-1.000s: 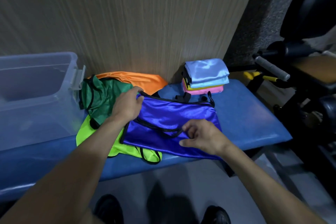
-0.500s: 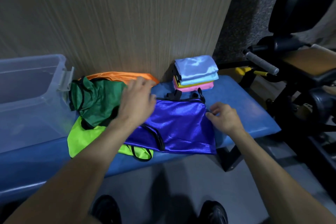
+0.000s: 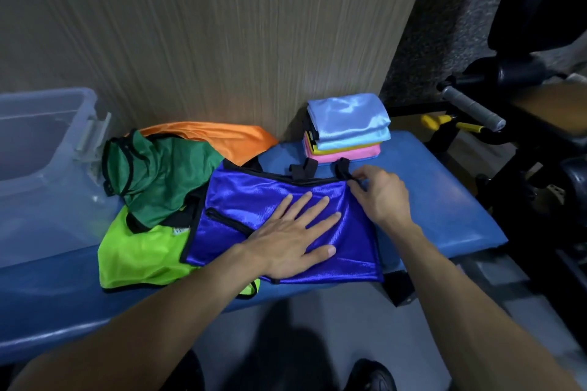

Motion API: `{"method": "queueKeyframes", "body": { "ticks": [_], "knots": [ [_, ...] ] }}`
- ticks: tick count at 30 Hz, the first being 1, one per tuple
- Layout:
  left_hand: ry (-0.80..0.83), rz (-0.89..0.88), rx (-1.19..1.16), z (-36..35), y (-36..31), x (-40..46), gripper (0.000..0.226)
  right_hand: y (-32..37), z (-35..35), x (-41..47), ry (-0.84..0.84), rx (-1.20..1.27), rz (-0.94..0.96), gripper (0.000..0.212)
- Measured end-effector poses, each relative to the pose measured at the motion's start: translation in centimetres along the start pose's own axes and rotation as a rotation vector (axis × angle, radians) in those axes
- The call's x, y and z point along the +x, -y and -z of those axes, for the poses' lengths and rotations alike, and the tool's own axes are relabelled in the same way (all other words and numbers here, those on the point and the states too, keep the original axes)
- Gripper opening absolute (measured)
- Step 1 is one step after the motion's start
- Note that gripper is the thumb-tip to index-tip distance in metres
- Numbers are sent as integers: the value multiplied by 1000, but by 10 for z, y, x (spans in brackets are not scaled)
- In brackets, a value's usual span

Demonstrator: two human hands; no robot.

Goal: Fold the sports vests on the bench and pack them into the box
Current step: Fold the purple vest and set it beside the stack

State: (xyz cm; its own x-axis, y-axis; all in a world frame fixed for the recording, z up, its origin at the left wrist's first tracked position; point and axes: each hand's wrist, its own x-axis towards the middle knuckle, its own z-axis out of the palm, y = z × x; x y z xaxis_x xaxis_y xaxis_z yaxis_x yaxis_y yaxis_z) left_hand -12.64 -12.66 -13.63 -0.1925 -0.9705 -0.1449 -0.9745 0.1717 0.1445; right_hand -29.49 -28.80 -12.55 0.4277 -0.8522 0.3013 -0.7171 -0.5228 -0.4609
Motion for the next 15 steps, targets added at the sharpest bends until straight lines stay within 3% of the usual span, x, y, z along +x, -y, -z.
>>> {"method": "queueKeyframes", "body": {
  "ticks": [5,10,13,15],
  "knots": [
    [1,-9,-1,-3,2,1,67,-10,-1,19,130,155,-72,10],
    [-8,-21,-37,-2,4,2,68,-8,-2,36,315,189,-255,30],
    [-157,27,-13,5,10,2,63,-2,-3,42,368,152,-326,31],
    [-272,154,69,6,18,2,60,2,-2,41,361,121,-353,27]
  ]
}}
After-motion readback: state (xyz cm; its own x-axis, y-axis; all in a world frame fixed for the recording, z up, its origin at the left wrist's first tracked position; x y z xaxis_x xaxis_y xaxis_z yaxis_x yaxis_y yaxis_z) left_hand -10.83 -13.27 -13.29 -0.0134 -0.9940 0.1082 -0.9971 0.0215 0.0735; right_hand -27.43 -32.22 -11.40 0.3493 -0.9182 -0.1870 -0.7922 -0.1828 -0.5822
